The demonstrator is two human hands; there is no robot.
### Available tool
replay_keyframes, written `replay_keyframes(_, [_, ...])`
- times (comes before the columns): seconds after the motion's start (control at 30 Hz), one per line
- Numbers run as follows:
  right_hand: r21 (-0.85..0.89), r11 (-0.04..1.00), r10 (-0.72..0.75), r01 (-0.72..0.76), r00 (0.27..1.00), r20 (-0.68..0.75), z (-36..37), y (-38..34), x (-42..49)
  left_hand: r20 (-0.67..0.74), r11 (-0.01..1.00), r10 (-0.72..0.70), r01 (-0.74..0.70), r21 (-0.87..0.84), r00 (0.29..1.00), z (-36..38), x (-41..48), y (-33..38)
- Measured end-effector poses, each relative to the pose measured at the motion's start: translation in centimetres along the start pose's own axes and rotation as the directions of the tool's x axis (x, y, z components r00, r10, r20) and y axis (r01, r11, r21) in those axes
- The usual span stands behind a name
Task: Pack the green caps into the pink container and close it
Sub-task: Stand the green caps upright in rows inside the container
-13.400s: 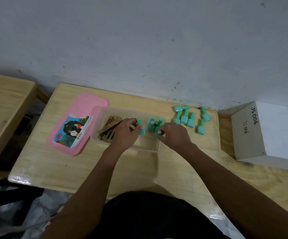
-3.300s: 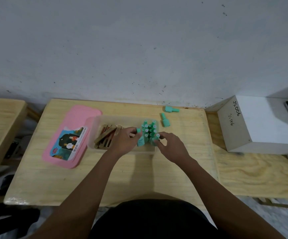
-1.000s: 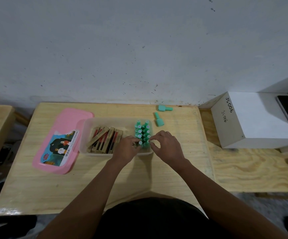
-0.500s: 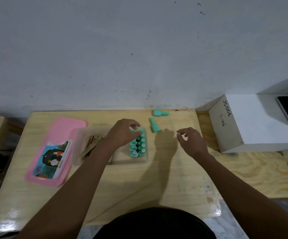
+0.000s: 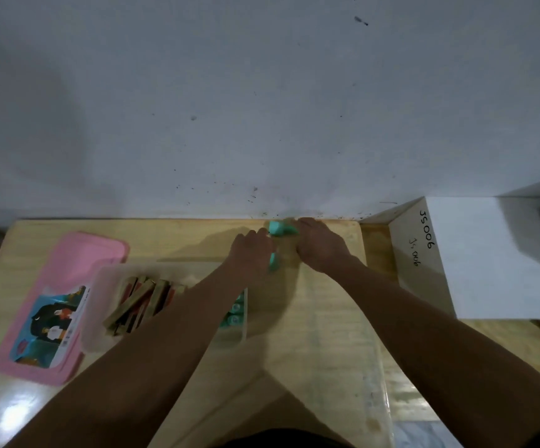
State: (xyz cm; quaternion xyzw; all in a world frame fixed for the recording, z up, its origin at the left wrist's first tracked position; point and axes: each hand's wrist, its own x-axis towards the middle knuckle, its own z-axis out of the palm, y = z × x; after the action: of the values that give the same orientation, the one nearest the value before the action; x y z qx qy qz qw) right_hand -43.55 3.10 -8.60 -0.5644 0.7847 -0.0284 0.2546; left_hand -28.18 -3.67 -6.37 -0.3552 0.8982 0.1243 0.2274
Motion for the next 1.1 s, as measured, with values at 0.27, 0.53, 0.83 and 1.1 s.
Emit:
replay_keyframes(0.27, [-0.164, 0.985, -0.080, 0.058, 0.988, -0.132, 2.1, -0.4, 2.8, 0.010, 0.995, -0.003, 0.002, 0.098, 1.000, 0.6, 2.0, -0.3])
replay_keyframes(0.53, [0.102, 0.991, 0.089, -0.083, 0.995, -0.051, 2.1, 0.1, 2.3, 0.045, 0.988, 0.069, -0.074, 0.135, 0.997, 0.0, 2.1, -1.1])
replay_keyframes(0.83, [0.497, 0.855, 0.270, -0.144, 0.944, -0.190, 0.4, -0.3, -4.3, -0.155, 0.995, 0.089, -0.096, -0.037, 0.984, -1.4, -0.1, -2.0])
replay_keyframes(1.1, [0.713, 0.696, 0.440, -0.089, 0.837, -0.325, -1.1, -3.6, -9.6, -0.326, 0.785, -0.006, -0.198, -0.587, 0.945, -2.3, -5.4, -3.6])
